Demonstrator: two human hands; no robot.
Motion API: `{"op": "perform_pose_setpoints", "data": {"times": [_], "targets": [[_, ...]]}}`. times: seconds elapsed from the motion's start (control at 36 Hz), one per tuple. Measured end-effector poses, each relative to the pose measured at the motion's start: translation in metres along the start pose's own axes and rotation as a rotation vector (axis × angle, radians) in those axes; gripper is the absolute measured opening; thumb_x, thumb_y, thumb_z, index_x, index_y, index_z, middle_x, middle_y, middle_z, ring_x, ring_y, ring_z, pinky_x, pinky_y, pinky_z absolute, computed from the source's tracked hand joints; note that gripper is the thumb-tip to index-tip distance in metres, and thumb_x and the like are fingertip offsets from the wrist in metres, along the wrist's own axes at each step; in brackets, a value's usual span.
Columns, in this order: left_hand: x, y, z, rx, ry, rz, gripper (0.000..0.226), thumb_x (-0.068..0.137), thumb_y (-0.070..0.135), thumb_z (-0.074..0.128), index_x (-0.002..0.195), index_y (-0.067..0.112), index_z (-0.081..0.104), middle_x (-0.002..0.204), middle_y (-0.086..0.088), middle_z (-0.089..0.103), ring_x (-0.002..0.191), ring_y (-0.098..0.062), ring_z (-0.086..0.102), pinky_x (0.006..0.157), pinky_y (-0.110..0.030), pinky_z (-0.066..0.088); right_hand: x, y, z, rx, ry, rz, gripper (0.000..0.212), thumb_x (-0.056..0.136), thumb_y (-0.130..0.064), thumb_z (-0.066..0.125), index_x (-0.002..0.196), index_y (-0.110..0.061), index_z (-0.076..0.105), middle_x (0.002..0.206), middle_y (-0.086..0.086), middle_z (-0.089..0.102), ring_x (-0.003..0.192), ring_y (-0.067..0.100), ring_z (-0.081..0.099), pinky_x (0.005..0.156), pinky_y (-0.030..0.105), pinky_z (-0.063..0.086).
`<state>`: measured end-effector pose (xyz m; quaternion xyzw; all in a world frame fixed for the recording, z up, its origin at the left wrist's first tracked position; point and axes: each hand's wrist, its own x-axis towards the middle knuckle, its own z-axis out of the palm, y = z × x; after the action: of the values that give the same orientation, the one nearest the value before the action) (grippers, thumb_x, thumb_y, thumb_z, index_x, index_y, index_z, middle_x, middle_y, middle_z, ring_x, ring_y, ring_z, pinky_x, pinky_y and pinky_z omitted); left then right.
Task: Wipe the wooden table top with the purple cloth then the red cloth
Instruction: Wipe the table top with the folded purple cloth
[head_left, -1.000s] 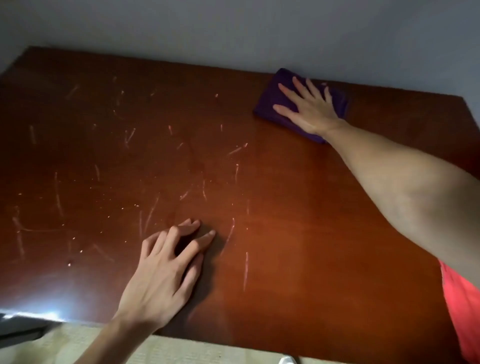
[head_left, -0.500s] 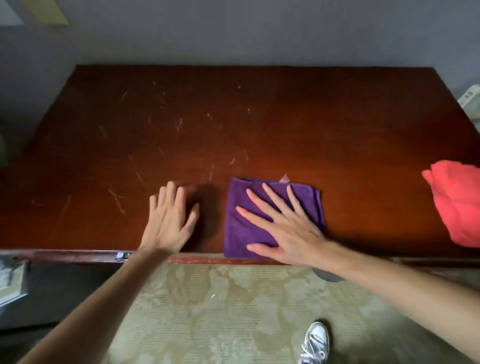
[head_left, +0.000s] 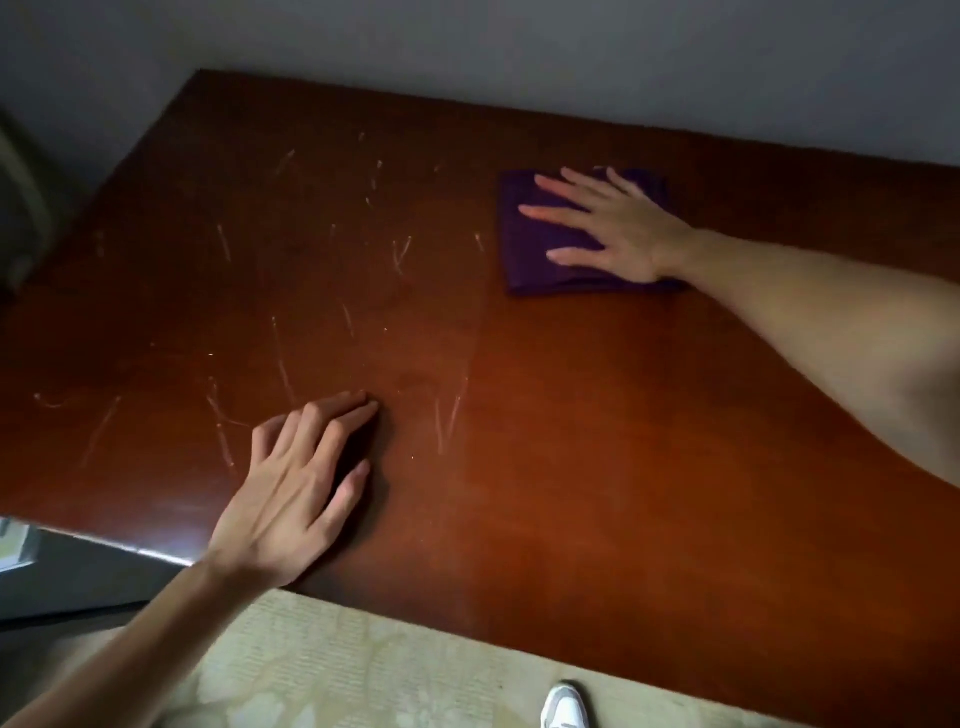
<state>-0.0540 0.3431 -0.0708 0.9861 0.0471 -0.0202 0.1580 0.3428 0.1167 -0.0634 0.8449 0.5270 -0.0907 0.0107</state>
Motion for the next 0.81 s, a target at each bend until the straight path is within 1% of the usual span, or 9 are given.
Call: {"op": "perform_pose_setpoints", "data": {"times": [0.11,0.19,0.28,0.42,0.53,0.61,0.72,0.75,0.81], "targets": [[0.002,0.000,-0.001,-0.036,-0.011,-0.018,0.052,0.100,0.041,0.030,0.146,0.020,0.043,0.144,0.003,0.044,0.128,-0.011,0.044,0.107,-0.038,0.025,0.042,0.032,-0.012,0.075,0.043,0.148,0.080,0.085,-0.091,0.009,0.157,-0.057,0.010,0.173,-0.011,0.002,0.160,0.018,-0.002,0.126,0.055,-0.004],[0.002,-0.001,0.001,-0.043,-0.009,-0.015,0.051,0.100,0.040,0.031,0.145,0.020,0.044,0.143,0.004,0.045,0.128,-0.009,0.043,0.106,-0.034,0.023,0.066,0.037,-0.013,0.140,0.121,0.363,0.071,0.093,-0.084,0.021,0.157,-0.056,0.013,0.174,-0.008,0.004,0.160,0.021,0.000,0.126,0.057,-0.005],[0.003,-0.002,0.002,-0.040,0.008,0.003,0.051,0.101,0.042,0.030,0.145,0.020,0.044,0.142,0.005,0.045,0.128,-0.008,0.043,0.107,-0.033,0.022,0.074,0.027,-0.010,0.167,0.155,0.491,0.073,0.093,-0.085,0.021,0.159,-0.054,0.013,0.174,-0.007,0.004,0.160,0.022,-0.002,0.125,0.060,-0.007],[0.002,-0.004,0.004,-0.040,0.022,0.022,0.052,0.102,0.044,0.026,0.144,0.019,0.043,0.139,0.003,0.045,0.124,-0.013,0.047,0.108,-0.038,0.025,0.067,-0.012,-0.005,0.174,0.130,0.616,0.079,0.091,-0.087,0.015,0.160,-0.051,0.007,0.174,-0.007,-0.001,0.160,0.024,-0.008,0.124,0.062,-0.010],[0.009,-0.006,0.010,-0.075,0.085,0.041,0.048,0.101,0.043,0.029,0.139,0.016,0.040,0.131,0.001,0.044,0.117,-0.018,0.048,0.105,-0.036,0.025,0.043,-0.072,0.009,0.151,0.121,0.597,0.077,0.092,-0.085,0.015,0.161,-0.051,0.005,0.174,-0.008,-0.002,0.160,0.026,-0.008,0.124,0.064,-0.007],[0.006,-0.009,0.010,-0.171,0.178,0.041,0.043,0.099,0.040,0.034,0.134,0.016,0.041,0.126,-0.001,0.041,0.115,-0.020,0.043,0.100,-0.036,0.028,0.007,-0.149,0.026,0.125,0.138,0.547,0.075,0.094,-0.082,0.016,0.160,-0.051,0.005,0.174,-0.008,-0.002,0.160,0.027,-0.007,0.124,0.064,-0.005],[-0.007,-0.012,0.001,-0.301,0.354,-0.001,0.020,0.097,0.031,0.043,0.115,0.021,0.043,0.112,0.002,0.035,0.101,-0.019,0.037,0.089,-0.037,0.028,-0.051,-0.269,0.050,0.090,0.171,0.463,0.079,0.090,-0.082,0.014,0.161,-0.048,0.009,0.174,-0.006,0.004,0.161,0.028,-0.001,0.124,0.065,-0.002],[-0.014,-0.018,-0.004,-0.292,0.371,-0.009,0.016,0.098,0.031,0.044,0.111,0.023,0.041,0.110,0.002,0.035,0.098,-0.018,0.035,0.087,-0.037,0.028,-0.064,-0.297,0.054,0.086,0.185,0.441,0.080,0.089,-0.082,0.014,0.162,-0.047,0.011,0.174,-0.006,0.005,0.161,0.028,0.000,0.124,0.066,-0.001],[-0.027,-0.036,-0.013,-0.222,0.322,-0.010,0.016,0.099,0.034,0.043,0.108,0.021,0.042,0.109,0.001,0.037,0.096,-0.019,0.036,0.086,-0.040,0.031,-0.087,-0.341,0.063,0.068,0.183,0.385,0.079,0.091,-0.081,0.018,0.162,-0.046,0.015,0.174,-0.006,0.008,0.161,0.029,0.002,0.123,0.067,0.003]]}}
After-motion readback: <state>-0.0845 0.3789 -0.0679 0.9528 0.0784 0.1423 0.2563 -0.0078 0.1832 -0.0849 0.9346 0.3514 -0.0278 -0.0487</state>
